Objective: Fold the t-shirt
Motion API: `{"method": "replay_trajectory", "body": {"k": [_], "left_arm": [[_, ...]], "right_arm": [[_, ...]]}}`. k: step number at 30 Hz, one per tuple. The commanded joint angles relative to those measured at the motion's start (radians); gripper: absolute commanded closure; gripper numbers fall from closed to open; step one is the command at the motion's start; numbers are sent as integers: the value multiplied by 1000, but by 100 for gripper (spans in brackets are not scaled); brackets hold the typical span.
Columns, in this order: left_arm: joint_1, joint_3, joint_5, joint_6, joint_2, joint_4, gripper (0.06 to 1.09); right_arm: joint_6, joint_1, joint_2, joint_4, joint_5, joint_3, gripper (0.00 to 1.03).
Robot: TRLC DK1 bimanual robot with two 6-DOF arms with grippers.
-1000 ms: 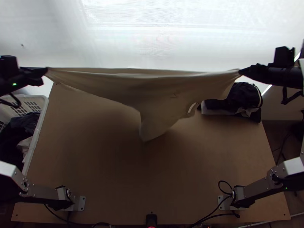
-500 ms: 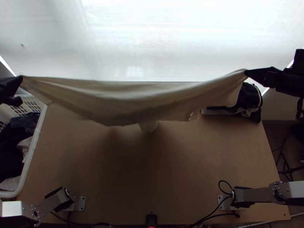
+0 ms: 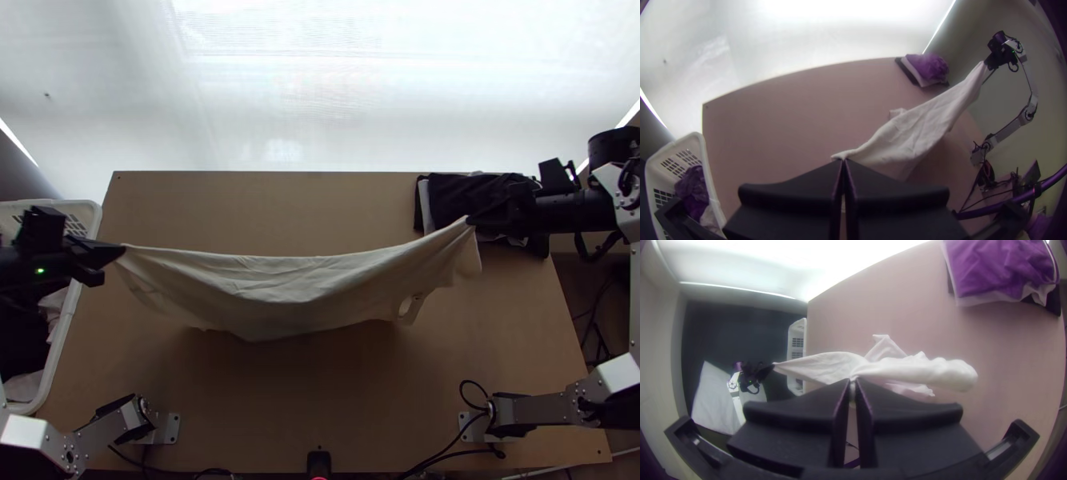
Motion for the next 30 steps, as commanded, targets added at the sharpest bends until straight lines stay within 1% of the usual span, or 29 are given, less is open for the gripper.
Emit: {"method": "replay_trajectory", "body": {"k": [1,2,4,5,6,7,9,10,12,14,16,20,22,25,27,30], "left_arm": [[-54,-155,-48,22,149,50,105],[-52,-146,-46,-27,177,107,105],[-72,-121,-48,-90,220,225,105],[-95,-96,-59,-115,252,282,105],[-130,-57,-91,-152,295,331,105],[-161,6,-111,-190,344,363,105],[-189,186,-112,-245,453,394,105],[-206,298,-112,-285,511,411,105],[-213,491,-111,-339,603,415,105],[-230,644,-111,-395,669,447,105],[-241,755,-112,-431,713,475,105],[-253,761,-121,-494,700,584,105],[-253,755,-125,-517,681,573,105],[-253,671,-125,-515,559,564,105],[-250,614,-115,-494,456,541,105],[-245,503,-72,-471,299,540,105]], "right_arm": [[-14,-41,100,-13,18,-35,100],[-14,-44,129,-4,26,8,100],[-1,-47,206,17,52,117,100],[3,-49,257,17,53,178,100],[7,-53,307,21,55,249,100],[19,-52,359,33,72,330,100],[44,-49,452,73,96,487,100],[78,-35,470,149,130,519,100],[95,8,470,274,251,522,100],[75,33,465,346,289,522,100],[70,51,464,413,342,522,100],[61,68,452,556,415,519,100],[49,76,430,594,431,519,100],[30,89,343,637,440,496,100],[19,97,277,639,441,482,100],[3,122,174,610,440,447,100]]}}
